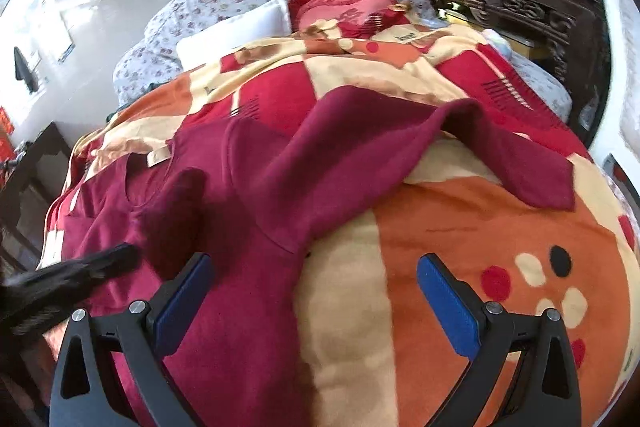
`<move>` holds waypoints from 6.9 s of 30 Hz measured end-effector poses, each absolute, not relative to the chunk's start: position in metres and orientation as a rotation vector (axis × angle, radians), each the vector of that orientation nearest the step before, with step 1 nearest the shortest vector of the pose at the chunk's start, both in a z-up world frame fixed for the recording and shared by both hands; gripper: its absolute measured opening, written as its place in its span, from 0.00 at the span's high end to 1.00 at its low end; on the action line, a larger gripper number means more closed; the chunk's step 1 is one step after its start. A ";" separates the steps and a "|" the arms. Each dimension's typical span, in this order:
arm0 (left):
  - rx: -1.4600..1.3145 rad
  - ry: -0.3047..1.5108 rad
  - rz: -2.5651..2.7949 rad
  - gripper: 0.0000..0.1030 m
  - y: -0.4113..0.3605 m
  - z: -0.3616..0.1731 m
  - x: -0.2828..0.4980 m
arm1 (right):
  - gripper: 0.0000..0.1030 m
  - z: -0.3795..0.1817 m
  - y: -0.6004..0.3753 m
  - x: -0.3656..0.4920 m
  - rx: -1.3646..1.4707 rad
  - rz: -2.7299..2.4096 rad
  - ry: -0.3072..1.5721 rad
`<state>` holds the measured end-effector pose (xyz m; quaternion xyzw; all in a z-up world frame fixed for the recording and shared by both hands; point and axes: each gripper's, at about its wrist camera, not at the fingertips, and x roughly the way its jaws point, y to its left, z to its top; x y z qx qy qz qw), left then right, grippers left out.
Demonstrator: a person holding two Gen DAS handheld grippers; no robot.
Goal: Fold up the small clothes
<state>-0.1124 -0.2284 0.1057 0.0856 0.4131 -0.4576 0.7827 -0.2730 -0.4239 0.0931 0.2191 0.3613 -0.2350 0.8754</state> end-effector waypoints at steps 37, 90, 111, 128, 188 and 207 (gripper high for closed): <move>0.196 0.812 -0.343 0.25 -0.107 0.059 -0.002 | 0.45 0.118 -0.410 -0.198 0.189 -0.366 0.674; 0.211 0.879 -0.475 0.15 -0.148 0.053 -0.055 | 0.29 0.060 -0.611 -0.362 0.708 -0.825 0.693; 0.169 0.869 -0.455 0.15 -0.131 0.065 -0.049 | 0.94 0.147 -0.640 -0.402 0.608 -0.795 0.467; 0.033 0.804 -0.425 0.15 -0.069 0.098 -0.035 | 0.94 0.296 -0.359 -0.184 0.243 -0.032 0.489; 0.037 0.742 -0.512 0.95 -0.077 0.108 -0.025 | 0.32 0.117 -0.424 -0.229 0.495 -0.173 0.671; 0.117 0.837 -0.417 0.53 -0.079 0.057 -0.024 | 0.51 0.092 -0.395 -0.225 0.196 -0.240 0.864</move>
